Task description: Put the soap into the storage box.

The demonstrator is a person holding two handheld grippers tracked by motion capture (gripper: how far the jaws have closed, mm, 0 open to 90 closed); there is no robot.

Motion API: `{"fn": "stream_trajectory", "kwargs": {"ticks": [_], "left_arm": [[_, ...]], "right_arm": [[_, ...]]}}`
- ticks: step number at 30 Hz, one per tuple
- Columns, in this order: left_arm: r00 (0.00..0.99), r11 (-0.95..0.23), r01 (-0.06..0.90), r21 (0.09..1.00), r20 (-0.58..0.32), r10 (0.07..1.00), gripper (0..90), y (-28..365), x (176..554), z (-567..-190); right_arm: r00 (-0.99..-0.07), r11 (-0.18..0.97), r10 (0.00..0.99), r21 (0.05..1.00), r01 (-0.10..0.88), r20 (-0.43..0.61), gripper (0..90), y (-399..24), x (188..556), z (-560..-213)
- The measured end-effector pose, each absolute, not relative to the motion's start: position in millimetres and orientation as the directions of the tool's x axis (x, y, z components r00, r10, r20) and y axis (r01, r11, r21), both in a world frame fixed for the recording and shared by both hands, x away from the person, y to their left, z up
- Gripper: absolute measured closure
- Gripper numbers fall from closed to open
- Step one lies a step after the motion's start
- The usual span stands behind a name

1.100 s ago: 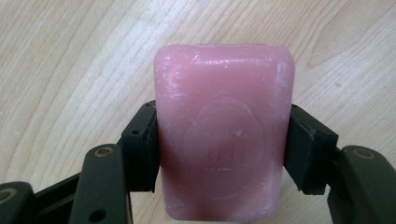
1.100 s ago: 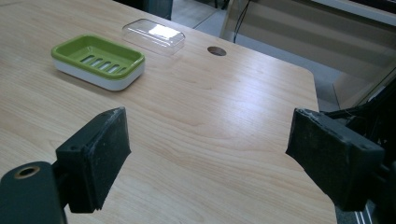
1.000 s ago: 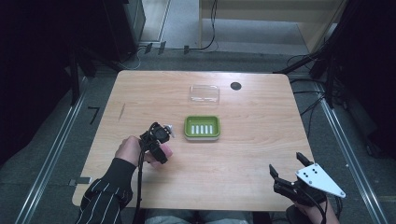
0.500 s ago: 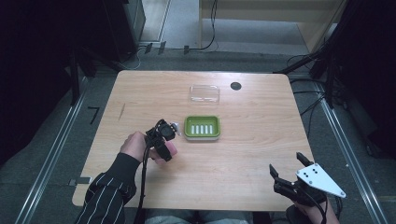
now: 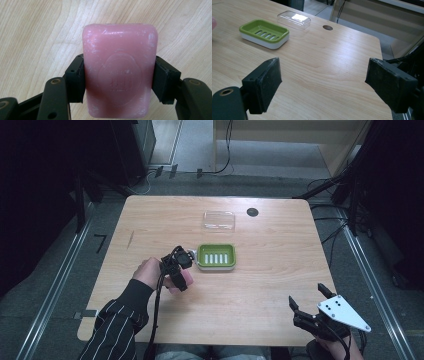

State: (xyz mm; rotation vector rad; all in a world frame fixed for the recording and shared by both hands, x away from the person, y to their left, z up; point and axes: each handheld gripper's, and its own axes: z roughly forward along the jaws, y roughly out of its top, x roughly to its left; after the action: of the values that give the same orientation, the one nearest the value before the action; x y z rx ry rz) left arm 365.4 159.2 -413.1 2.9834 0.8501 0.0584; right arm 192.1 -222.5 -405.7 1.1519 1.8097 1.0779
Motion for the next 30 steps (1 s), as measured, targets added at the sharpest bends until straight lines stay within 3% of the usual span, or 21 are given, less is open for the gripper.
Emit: {"fn": "stream_trajectory", "kwargs": {"ticks": [30], "left_arm": [[0.896, -0.896, 0.444, 0.026, 0.012, 0.444, 38.6, 138, 380, -407]], "right_arm": [[-0.327, 0.246, 0.935, 0.912, 0.329, -0.134, 13.6, -225, 191, -406]]}}
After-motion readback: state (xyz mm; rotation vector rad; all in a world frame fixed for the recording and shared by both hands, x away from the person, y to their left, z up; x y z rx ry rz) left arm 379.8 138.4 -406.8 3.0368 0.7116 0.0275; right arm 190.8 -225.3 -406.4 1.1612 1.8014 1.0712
